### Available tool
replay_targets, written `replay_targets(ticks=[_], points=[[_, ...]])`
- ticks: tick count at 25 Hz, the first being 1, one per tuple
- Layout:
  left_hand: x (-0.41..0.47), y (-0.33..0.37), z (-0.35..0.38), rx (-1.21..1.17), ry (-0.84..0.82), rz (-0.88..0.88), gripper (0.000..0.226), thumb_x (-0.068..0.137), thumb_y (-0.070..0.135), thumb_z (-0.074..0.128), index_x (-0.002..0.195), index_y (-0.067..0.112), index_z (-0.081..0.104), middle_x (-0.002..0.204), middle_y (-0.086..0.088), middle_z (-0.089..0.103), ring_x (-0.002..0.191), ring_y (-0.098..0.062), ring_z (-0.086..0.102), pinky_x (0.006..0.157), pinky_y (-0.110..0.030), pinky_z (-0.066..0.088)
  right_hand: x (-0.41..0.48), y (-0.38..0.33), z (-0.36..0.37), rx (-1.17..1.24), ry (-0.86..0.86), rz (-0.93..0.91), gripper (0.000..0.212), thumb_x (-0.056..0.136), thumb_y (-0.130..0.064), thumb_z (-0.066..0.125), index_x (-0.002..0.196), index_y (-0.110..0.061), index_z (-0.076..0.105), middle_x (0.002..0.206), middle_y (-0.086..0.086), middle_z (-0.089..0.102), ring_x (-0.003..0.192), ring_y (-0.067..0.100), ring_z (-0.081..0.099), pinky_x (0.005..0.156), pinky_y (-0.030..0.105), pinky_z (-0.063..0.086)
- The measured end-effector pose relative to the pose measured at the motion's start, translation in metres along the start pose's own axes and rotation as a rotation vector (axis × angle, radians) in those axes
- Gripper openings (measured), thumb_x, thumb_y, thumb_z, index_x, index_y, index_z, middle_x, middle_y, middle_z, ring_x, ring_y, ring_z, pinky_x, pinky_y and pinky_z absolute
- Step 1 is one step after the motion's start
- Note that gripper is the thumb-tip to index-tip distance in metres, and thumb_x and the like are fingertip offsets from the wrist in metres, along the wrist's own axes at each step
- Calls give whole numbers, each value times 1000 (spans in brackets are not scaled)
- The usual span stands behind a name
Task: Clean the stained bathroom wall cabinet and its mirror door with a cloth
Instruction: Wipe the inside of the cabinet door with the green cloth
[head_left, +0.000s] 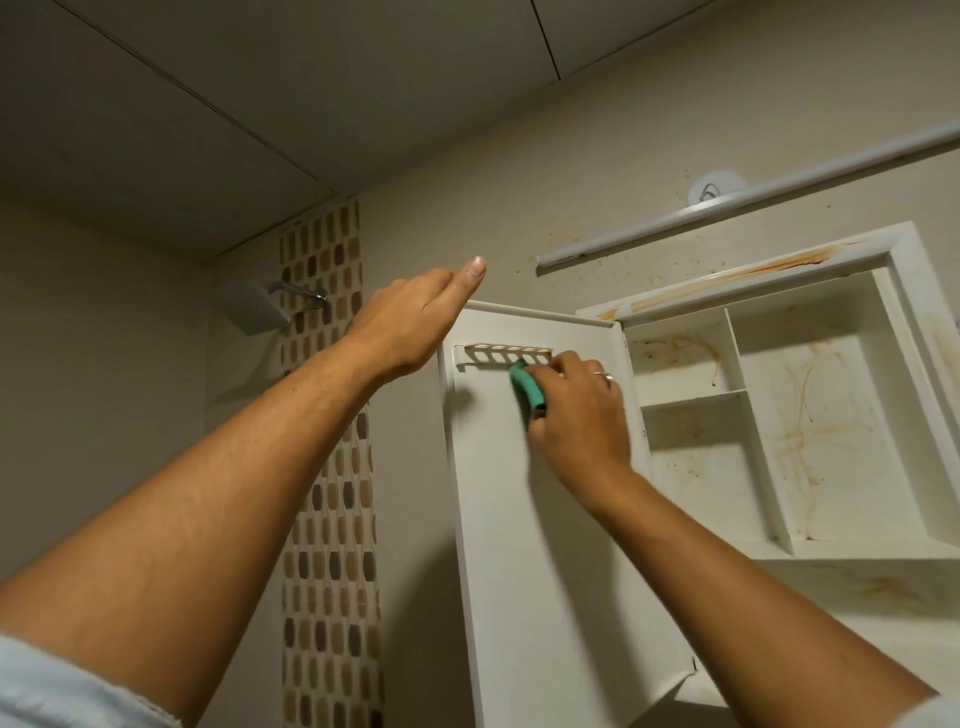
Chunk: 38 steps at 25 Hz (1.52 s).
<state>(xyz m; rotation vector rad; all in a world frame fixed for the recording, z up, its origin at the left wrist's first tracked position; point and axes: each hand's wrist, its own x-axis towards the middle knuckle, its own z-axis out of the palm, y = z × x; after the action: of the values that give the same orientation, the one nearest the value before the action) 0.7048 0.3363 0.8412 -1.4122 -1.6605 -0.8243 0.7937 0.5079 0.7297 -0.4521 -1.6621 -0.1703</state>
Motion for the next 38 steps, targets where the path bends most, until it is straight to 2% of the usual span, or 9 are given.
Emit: replay_targets(ticks=[3,8,13,19,22,26,31,34,38], points=[[0,1,0,7,1,2,75,101,69,15,129,18,62,124,-4,66,113,-20,60,92,-37,42,12,-13,-2,64,-34,166,29,91,-12,61,119,-15,70,118,4,57,108,26,50,95,39,42],[-3,4,4,25,7,-24,74,100,68,17,136,19,58,131,-4,63,111,-13,54,91,-34,37,-8,-29,-9,109,-52,-222,47,89,-19,69,135,-22,61,126,3,55,114,23,50,95,37,46],[-4,6,3,84,7,21,77,100,71,15,141,20,54,135,-3,63,118,-19,57,99,-41,44,10,16,4,35,-87,90,50,87,-12,64,137,-20,61,124,4,60,115,28,51,98,41,45],[-7,8,20,365,23,27,74,99,69,33,154,20,38,151,-6,51,137,-26,48,105,-51,45,-15,34,1,88,-156,-288,70,82,-3,68,148,-24,53,143,0,56,118,27,55,94,41,50],[-8,12,19,374,15,16,75,98,69,37,154,20,37,151,-7,50,137,-28,47,105,-54,45,-6,69,-5,167,-239,-34,65,88,1,59,146,-27,55,141,-1,59,118,25,58,96,44,52],[-9,20,19,341,53,21,73,102,64,37,156,16,32,147,-10,54,133,-32,52,104,-56,44,15,81,-37,812,-347,426,25,98,-9,63,118,-22,55,118,3,65,107,21,65,90,43,59],[-18,38,33,561,173,136,67,100,51,50,154,14,37,149,-11,49,140,-29,42,119,-54,29,16,105,-61,1078,-376,516,16,93,-11,73,108,-13,67,101,4,78,96,23,76,74,32,62],[-25,68,59,250,69,264,57,102,37,55,154,21,37,149,-3,51,134,-20,50,110,-44,45,23,108,-69,1095,-417,452,32,87,-20,80,113,-9,65,100,8,78,89,23,78,71,34,63],[-24,93,101,-411,-301,-74,63,103,26,58,159,25,28,146,-4,53,121,-19,63,93,-38,60,28,100,-72,993,-404,276,36,90,-37,76,109,-8,66,98,6,75,82,19,77,66,27,59]])
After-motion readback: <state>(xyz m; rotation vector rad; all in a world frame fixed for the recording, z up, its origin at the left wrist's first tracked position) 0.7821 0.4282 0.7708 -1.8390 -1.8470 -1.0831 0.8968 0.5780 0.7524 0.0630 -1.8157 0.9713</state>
